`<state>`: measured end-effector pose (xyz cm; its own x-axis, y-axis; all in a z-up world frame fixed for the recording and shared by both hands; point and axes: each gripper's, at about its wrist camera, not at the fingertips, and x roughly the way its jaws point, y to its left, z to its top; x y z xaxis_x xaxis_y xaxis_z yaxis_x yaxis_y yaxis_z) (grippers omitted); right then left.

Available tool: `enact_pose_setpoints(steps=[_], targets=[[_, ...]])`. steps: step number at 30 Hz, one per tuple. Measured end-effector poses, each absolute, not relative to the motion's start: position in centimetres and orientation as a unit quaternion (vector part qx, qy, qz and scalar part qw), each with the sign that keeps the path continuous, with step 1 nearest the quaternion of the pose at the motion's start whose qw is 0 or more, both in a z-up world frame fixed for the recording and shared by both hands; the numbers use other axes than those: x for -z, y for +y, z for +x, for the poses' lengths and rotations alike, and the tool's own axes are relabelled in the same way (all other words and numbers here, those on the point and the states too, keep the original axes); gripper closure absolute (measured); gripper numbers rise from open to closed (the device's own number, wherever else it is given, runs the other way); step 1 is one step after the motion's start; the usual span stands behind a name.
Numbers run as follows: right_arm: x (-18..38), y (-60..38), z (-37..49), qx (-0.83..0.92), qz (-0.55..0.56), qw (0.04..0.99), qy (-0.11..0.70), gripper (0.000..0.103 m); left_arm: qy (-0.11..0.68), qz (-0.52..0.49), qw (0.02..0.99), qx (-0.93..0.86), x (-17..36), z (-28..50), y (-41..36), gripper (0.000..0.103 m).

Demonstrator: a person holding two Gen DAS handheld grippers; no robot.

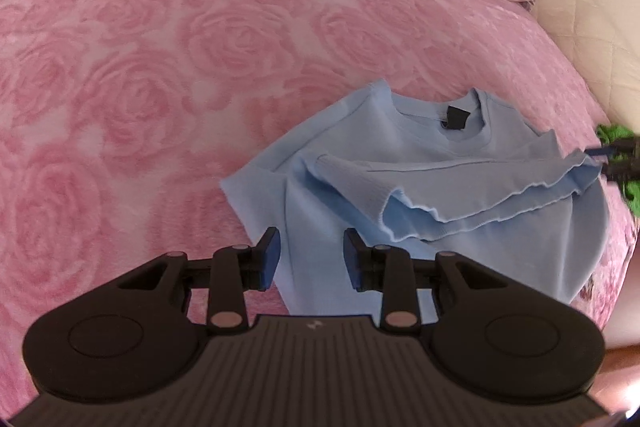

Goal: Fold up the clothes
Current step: 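Release the hem and lift both tools above the folded sweatshirt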

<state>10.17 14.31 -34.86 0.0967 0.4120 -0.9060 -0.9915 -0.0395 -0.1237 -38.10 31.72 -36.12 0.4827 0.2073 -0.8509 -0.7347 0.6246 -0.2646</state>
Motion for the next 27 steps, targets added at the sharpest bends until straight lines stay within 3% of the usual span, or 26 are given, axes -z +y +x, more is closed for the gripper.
enact_pose_setpoints(steps=[6,11,16,20,22,27], targets=[[31.7,11.4,10.1,-0.639,-0.377,0.572,0.35,0.053,0.421,-0.301,0.808,-0.282,36.0,-37.7,32.0,0.075],[33.9,11.3,7.0,-0.65,-0.481,0.492,0.321,0.054,0.419,-0.312,0.807,-0.275,36.1,-37.7,31.3,0.075],[34.0,14.1,7.8,-0.642,-0.426,0.566,0.293,0.057,0.423,-0.295,0.816,-0.261,36.3,-36.1,32.0,0.075],[32.4,17.7,10.4,-0.598,-0.331,0.661,0.311,0.057,0.328,-0.37,0.817,-0.298,35.4,-36.6,34.9,0.075],[31.9,18.6,11.7,-0.59,-0.31,0.661,0.345,0.057,0.293,-0.398,0.809,-0.317,35.1,-37.3,35.8,0.075],[32.3,17.6,13.1,-0.595,-0.305,0.634,0.388,0.057,0.323,-0.389,0.8,-0.323,35.4,-38.0,35.6,0.075]])
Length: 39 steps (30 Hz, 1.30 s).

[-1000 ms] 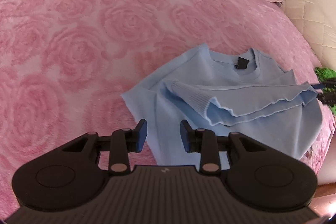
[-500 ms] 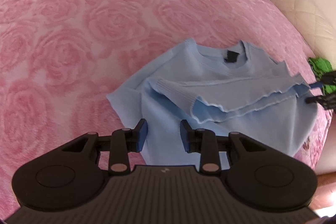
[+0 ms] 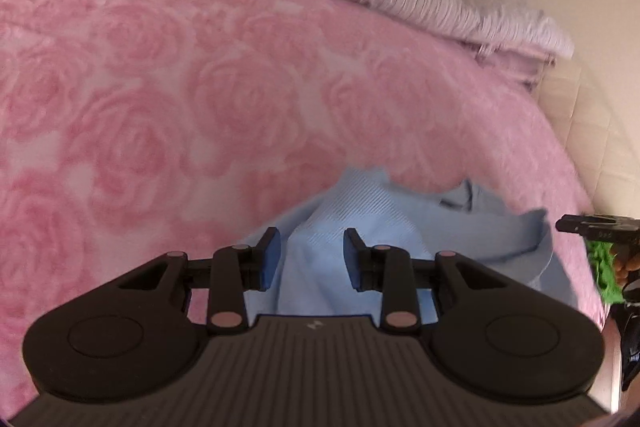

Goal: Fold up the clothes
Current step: 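Release the hem and lift both tools above the folded sweatshirt, then grasp the folded edge with both tools and fold it over again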

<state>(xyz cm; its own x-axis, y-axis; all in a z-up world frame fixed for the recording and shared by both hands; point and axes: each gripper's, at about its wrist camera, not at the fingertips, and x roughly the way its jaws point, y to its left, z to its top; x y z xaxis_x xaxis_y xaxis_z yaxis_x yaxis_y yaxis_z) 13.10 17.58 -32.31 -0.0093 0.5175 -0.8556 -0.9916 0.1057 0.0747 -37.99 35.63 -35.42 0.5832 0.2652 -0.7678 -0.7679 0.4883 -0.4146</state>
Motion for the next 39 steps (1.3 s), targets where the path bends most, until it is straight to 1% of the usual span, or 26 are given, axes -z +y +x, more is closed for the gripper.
enact_pose_setpoints(steps=[3,5,8,9,11,13,15,17,20,23,24,25,26,28,29,33,35,37,39], targets=[[32.9,16.5,13.5,-0.601,-0.284,0.616,0.422,0.057,0.329,-0.399,0.796,-0.315,36.0,-38.0,35.6,0.075],[33.3,16.6,13.2,-0.619,-0.291,0.595,0.423,0.057,0.333,-0.397,0.799,-0.305,36.3,-37.5,35.8,0.074],[34.3,17.8,11.6,-0.637,-0.341,0.572,0.387,0.057,0.351,-0.375,0.808,-0.287,37.2,-35.5,36.6,0.073],[34.7,18.2,11.0,-0.639,-0.358,0.572,0.37,0.057,0.351,-0.372,0.81,-0.287,37.4,-34.9,37.1,0.074],[34.8,19.2,11.3,-0.603,-0.323,0.634,0.361,0.057,0.311,-0.415,0.8,-0.302,38.1,-35.2,38.2,0.075],[35.1,19.8,13.2,-0.561,-0.254,0.667,0.419,0.057,0.269,-0.482,0.774,-0.311,38.8,-36.1,39.5,0.075],[35.1,19.5,14.6,-0.568,-0.202,0.648,0.465,0.057,0.268,-0.482,0.774,-0.312,38.5,-36.6,39.4,0.074],[34.7,18.7,14.9,-0.585,-0.195,0.629,0.473,0.057,0.283,-0.474,0.776,-0.304,38.4,-36.9,39.1,0.073],[35.1,18.0,14.9,-0.589,-0.215,0.614,0.48,0.057,0.296,-0.486,0.765,-0.301,39.1,-37.0,38.8,0.072],[35.6,18.1,14.5,-0.585,-0.226,0.613,0.48,0.058,0.294,-0.488,0.765,-0.299,39.7,-36.4,39.1,0.074],[35.7,18.2,14.3,-0.586,-0.23,0.612,0.479,0.065,0.293,-0.482,0.772,-0.294,39.6,-36.1,39.0,0.077],[35.4,18.0,13.9,-0.587,-0.238,0.617,0.467,0.084,0.292,-0.475,0.779,-0.288,39.4,-35.7,38.8,0.084],[35.1,17.9,13.5,-0.588,-0.247,0.622,0.454,0.088,0.292,-0.465,0.787,-0.282,39.1,-35.6,38.5,0.096],[34.4,17.6,12.7,-0.59,-0.265,0.632,0.427,0.09,0.287,-0.45,0.799,-0.277,38.3,-35.8,37.9,0.097],[33.9,17.3,12.4,-0.597,-0.263,0.634,0.415,0.096,0.282,-0.444,0.803,-0.279,37.9,-36.1,37.5,0.097],[32.1,16.5,11.6,-0.625,-0.245,0.646,0.362,0.096,0.239,-0.437,0.81,-0.308,36.2,-38.1,36.6,0.097],[31.7,17.1,11.8,-0.628,-0.234,0.655,0.349,0.096,0.224,-0.446,0.806,-0.317,35.8,-38.5,36.7,0.097],[32.2,18.4,12.2,-0.619,-0.235,0.658,0.359,0.096,0.208,-0.478,0.789,-0.324,36.4,-38.8,37.6,0.097],[33.5,19.8,12.8,-0.603,-0.238,0.659,0.383,0.096,0.195,-0.522,0.761,-0.333,38.1,-39.2,38.8,0.097]])
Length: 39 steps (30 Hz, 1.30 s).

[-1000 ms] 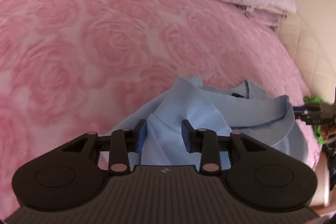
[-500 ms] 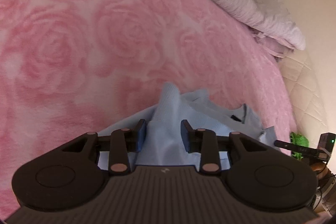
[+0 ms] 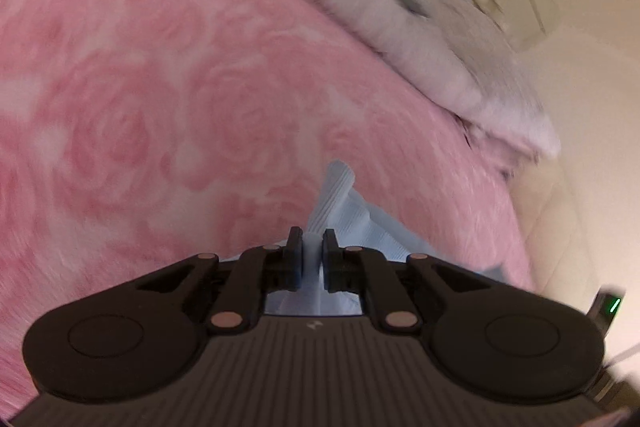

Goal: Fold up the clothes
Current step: 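Grasp the folded edge with both tools and fold it over again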

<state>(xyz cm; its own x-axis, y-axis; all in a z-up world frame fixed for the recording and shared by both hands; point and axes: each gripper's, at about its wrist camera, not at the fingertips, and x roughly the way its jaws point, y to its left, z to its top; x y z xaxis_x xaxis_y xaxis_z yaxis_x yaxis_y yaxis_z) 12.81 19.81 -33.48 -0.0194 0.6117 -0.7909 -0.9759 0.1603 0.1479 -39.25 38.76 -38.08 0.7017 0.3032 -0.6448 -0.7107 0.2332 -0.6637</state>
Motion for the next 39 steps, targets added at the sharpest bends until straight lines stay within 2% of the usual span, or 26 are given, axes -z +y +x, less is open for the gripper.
enact_pose_setpoints(steps=[3,7,11,13,15,17,20,24,29,33,39], targets=[[36.0,21.3,13.6,-0.585,-0.228,0.654,0.423,0.096,0.193,-0.555,0.73,-0.349,40.6,-39.4,39.2,0.097],[36.0,21.7,13.6,-0.601,-0.202,0.658,0.406,0.096,0.147,-0.556,0.738,-0.354,40.7,-40.6,38.3,0.097],[38.0,22.5,13.8,-0.582,-0.225,0.661,0.417,0.096,0.158,-0.566,0.714,-0.382,43.0,-40.7,37.9,0.096],[38.2,22.7,13.9,-0.574,-0.224,0.657,0.435,0.096,0.158,-0.573,0.705,-0.388,42.8,-40.6,37.8,0.095],[37.3,21.8,13.9,-0.577,-0.205,0.658,0.438,0.091,0.172,-0.56,0.708,-0.394,41.6,-40.6,37.6,0.088],[36.1,21.4,13.7,-0.589,-0.209,0.651,0.431,0.085,0.191,-0.531,0.724,-0.398,39.9,-40.6,37.3,0.081],[34.7,21.5,12.5,-0.62,-0.25,0.624,0.405,0.08,0.239,-0.466,0.76,-0.385,37.4,-39.7,36.6,0.079],[33.8,22.5,9.6,-0.676,-0.325,0.553,0.363,0.078,0.323,-0.365,0.81,-0.326,34.7,-36.6,35.2,0.077],[34.2,24.3,4.5,-0.742,-0.386,0.441,0.326,0.078,0.432,-0.251,0.844,-0.197,35.4,-31.4,33.8,0.077],[35.1,26.8,1.3,-0.766,-0.42,0.39,0.291,0.077,0.446,-0.207,0.859,-0.146,35.6,-28.9,34.3,0.077],[36.8,30.0,-1.4,-0.78,-0.475,0.329,0.241,0.067,0.486,-0.128,0.861,-0.078,36.7,-25.2,36.1,0.077]])
